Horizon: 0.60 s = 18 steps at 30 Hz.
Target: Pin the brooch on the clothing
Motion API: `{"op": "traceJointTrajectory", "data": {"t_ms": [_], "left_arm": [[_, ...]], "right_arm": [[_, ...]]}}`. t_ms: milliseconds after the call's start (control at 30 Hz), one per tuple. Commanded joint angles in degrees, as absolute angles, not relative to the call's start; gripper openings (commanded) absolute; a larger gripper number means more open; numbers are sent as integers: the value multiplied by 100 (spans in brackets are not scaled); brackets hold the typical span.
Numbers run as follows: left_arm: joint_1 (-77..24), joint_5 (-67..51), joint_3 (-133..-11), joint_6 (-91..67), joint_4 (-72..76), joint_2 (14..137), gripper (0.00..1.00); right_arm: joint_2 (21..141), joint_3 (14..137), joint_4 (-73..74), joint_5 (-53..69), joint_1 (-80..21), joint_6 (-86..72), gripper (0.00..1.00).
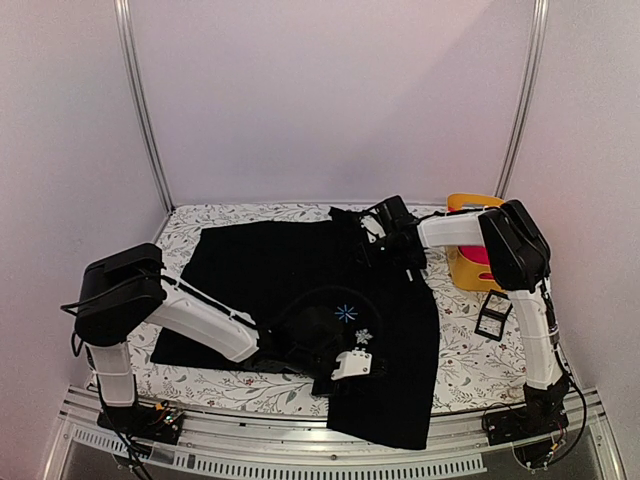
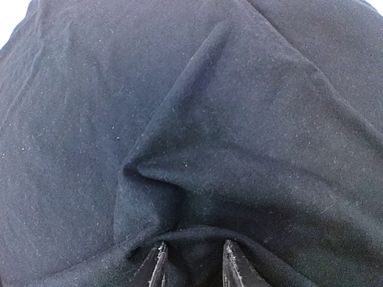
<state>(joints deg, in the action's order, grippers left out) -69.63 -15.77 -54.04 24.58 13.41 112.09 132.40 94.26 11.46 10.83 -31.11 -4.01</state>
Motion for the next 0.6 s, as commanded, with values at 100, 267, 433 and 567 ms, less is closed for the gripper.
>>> {"op": "traceJointTrajectory", "data": {"t_ms": [100, 267, 433, 567], "left_arm": [[-7099, -2069, -5423, 1924, 1126, 11081, 49], [-6900, -2045, -5446, 1465, 1585, 10603, 52], [-5873, -1667, -5801, 466, 1332, 9925, 54], [-4663, -421, -6219, 30, 790, 9557, 53]], "right_arm": [[13584, 9641, 1563, 931, -3032, -183, 33], [13151, 9650, 1620, 1281, -3045, -63, 34], [12177, 9412, 1891, 1334, -3188, 202, 35], [11078, 8518, 2261, 791, -3281, -339, 35]]}}
